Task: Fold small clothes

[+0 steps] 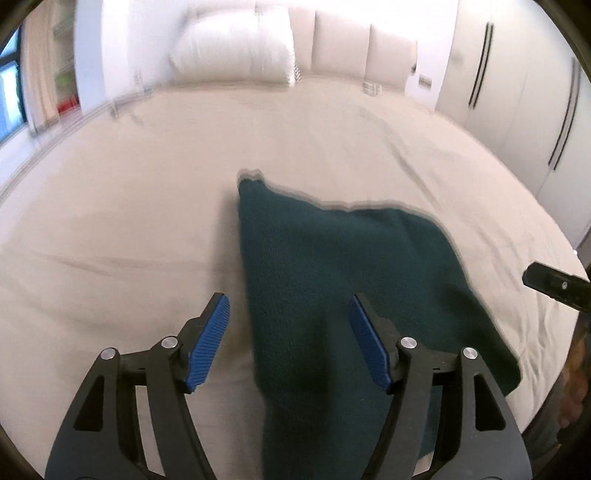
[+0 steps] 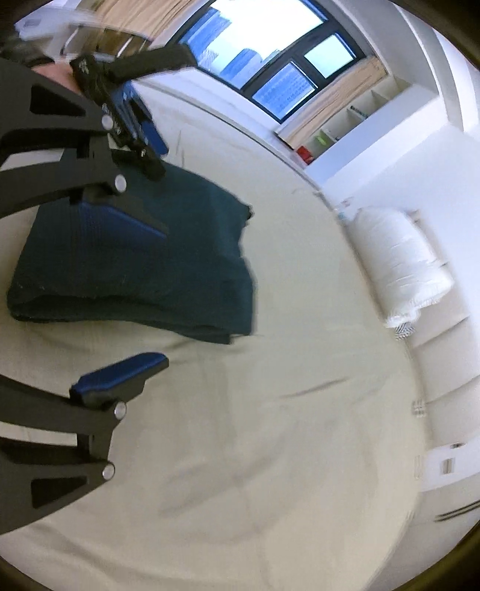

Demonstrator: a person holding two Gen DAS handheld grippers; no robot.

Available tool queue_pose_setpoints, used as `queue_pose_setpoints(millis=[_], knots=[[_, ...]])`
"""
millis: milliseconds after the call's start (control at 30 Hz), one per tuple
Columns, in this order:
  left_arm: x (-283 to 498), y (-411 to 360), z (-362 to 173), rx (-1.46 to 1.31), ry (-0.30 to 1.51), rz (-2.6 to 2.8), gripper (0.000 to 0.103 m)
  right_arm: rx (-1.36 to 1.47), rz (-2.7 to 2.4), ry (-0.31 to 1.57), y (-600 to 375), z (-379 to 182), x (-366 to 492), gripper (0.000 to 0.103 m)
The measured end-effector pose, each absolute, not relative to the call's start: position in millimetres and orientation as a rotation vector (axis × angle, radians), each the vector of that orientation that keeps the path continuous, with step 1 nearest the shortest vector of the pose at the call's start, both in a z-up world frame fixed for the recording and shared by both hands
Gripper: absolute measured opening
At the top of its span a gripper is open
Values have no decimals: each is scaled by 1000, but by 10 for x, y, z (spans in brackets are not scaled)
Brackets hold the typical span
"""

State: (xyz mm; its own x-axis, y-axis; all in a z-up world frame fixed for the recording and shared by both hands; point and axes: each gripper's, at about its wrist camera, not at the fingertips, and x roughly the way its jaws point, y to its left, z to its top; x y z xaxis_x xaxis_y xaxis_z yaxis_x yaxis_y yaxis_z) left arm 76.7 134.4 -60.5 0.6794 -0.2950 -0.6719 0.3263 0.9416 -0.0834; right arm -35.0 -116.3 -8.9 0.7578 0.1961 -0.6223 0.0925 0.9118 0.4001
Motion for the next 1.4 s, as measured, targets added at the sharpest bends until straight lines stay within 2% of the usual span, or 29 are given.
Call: queue_pose_setpoints(millis=[33, 100, 167, 200, 267, 500, 667, 800, 1133, 1400], knots=[[695, 1365, -505, 47, 701, -338, 77, 414, 49, 689, -1145, -33, -393, 79], [440, 1416, -189, 74, 548, -276, 97, 398, 28, 610, -1113, 115, -522, 88], [210, 1436, 47, 119, 422, -201, 103, 386, 3, 512, -1118, 281, -683, 99], [103, 1440, 153, 140, 358, -161, 103, 378, -11, 469, -1114, 351, -752, 103], [-127, 1460, 354, 168, 259, -70, 103, 355, -46, 364, -1089, 530, -902, 103], [-422, 1625, 856, 89, 190, -41, 103, 206, -177, 156, -974, 1050, -1272, 103], [-456, 1701, 1031, 59, 262, -76, 103, 100, -135, 198, -815, 1320, -1306, 103], [-492, 1670, 947, 90, 323, -72, 103, 93, -133, 296, -712, 1250, -1232, 103], [-111, 1542, -21, 82, 749, -179, 103, 210, -179, 634, -667, 311, -1014, 103], [13, 1398, -542, 87, 893, -183, 103, 251, -217, 757, -693, -34, -1020, 103]])
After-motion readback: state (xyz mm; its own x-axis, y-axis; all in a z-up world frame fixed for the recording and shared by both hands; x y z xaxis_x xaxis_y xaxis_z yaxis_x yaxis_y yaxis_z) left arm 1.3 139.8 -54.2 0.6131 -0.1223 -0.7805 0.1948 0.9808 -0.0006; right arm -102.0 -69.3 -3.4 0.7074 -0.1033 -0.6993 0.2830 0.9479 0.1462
